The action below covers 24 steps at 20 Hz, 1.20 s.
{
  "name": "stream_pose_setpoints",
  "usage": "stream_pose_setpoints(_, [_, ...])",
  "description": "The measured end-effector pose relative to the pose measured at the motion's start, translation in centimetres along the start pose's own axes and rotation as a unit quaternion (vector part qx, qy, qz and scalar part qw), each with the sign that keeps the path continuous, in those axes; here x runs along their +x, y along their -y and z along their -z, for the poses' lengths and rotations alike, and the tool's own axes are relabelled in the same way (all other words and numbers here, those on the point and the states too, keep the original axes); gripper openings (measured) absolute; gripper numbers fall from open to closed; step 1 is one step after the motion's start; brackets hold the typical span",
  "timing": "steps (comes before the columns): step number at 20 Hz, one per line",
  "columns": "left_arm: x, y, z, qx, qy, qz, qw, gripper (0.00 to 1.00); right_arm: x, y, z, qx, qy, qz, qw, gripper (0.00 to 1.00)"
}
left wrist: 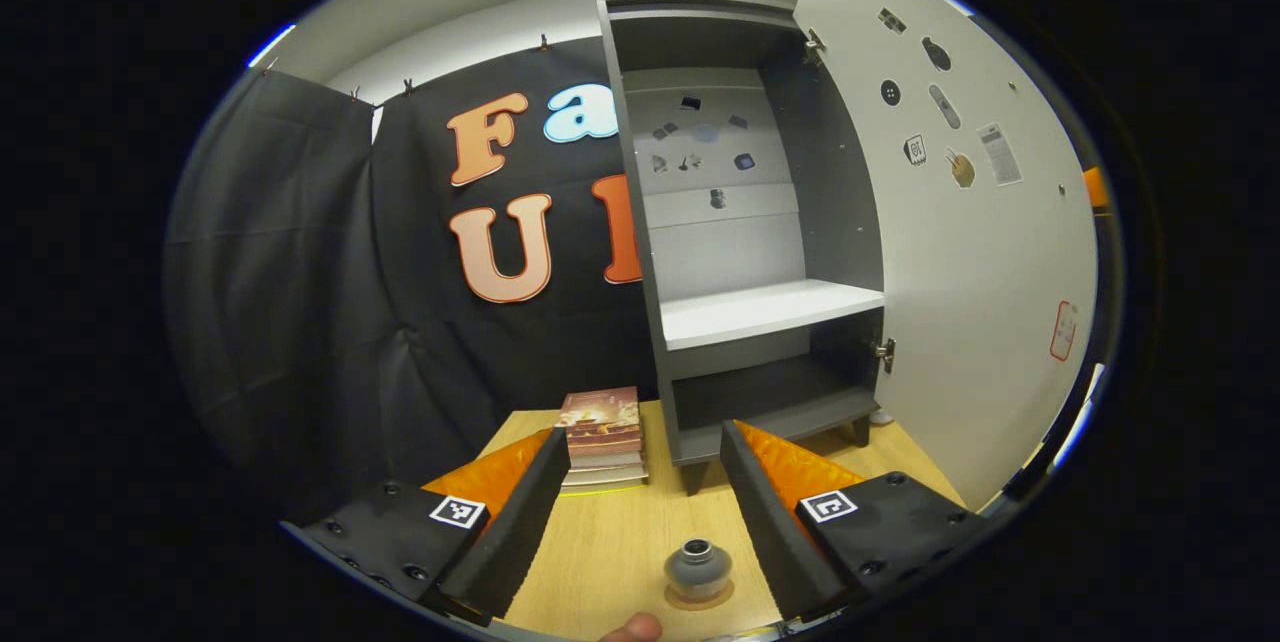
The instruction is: Open the cabinet door with the right hand, grasp the bottle in the cabinet with the left hand and place it on the coaster, then close the cabinet door with the right hand.
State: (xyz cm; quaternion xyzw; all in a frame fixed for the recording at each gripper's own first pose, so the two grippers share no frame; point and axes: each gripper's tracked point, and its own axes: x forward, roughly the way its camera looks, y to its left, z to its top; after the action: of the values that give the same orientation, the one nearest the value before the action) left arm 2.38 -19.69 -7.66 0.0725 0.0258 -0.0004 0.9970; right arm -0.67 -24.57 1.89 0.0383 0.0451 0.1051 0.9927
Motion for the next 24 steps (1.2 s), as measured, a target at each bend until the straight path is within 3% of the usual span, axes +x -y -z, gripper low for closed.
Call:
stream_pose_setpoints(1, [-0.1, -0.7, 0.0, 0.0, 0.0, -0.005, 1.0, 0.98, 0.6, -1.2, 0.2, 0.002, 0.001, -0.014, 1.0, 0.62])
stream_pose_setpoints(2, [-0.2, -1.4, 0.0, -0.002, -0.001, -0.011, 1.0, 0.98, 1.3, -2.3, 0.3, 0.005, 0.002, -0.025, 1.0, 0.53])
stream_pose_setpoints(3, [-0.2, -2.0, -0.2, -0.005, 0.0, -0.014, 1.0, 0.98, 1.9, -3.5, 0.4, 0.006, 0.002, -0.034, 0.999, 0.62])
stream_pose_setpoints(4, [-0.2, -2.8, -0.3, -0.006, 0.002, -0.019, 1.0, 0.98, 2.5, -4.4, 0.5, 0.006, 0.003, -0.04, 0.999, 0.53])
stream_pose_setpoints(5, [0.1, -3.5, -0.4, -0.007, 0.003, -0.023, 1.0, 0.98, 3.2, -5.4, 0.7, 0.006, 0.003, -0.046, 0.999, 0.63])
stream_pose_setpoints(6, [0.6, -4.2, -0.6, -0.01, 0.003, -0.025, 1.0, 0.98, 4.0, -6.1, 0.9, 0.003, 0.004, -0.053, 0.999, 0.55])
stream_pose_setpoints(7, [1.0, -4.8, -0.5, -0.013, 0.003, -0.028, 1.0, 0.98, 4.8, -7.0, 1.1, -0.002, 0.003, -0.059, 0.998, 0.55])
stream_pose_setpoints(8, [1.4, -5.6, -0.6, -0.015, 0.002, -0.031, 0.999, 0.98, 5.7, -8.2, 1.2, -0.007, 0.007, -0.066, 0.998, 0.64])
stream_pose_setpoints(9, [1.9, -6.6, -0.7, -0.016, 0.003, -0.035, 0.999, 0.98, 6.8, -9.3, 1.2, -0.017, 0.009, -0.068, 0.998, 0.58])
stream_pose_setpoints(11, [3.1, -8.8, -0.9, -0.019, 0.008, -0.046, 0.999, 0.98, 9.7, -12.0, 1.0, -0.035, 0.015, -0.071, 0.997, 0.66])
stream_pose_setpoints(16, [6.9, -12.9, -0.9, -0.033, 0.008, -0.057, 0.998, 0.99, 16.7, -17.5, 1.4, -0.057, 0.013, -0.074, 0.996, 0.68])
stream_pose_setpoints(24, [11.1, -15.0, -1.0, -0.044, 0.022, -0.028, 0.998, 0.98, 25.5, -22.8, 1.8, -0.049, 0.03, -0.058, 0.997, 0.74])
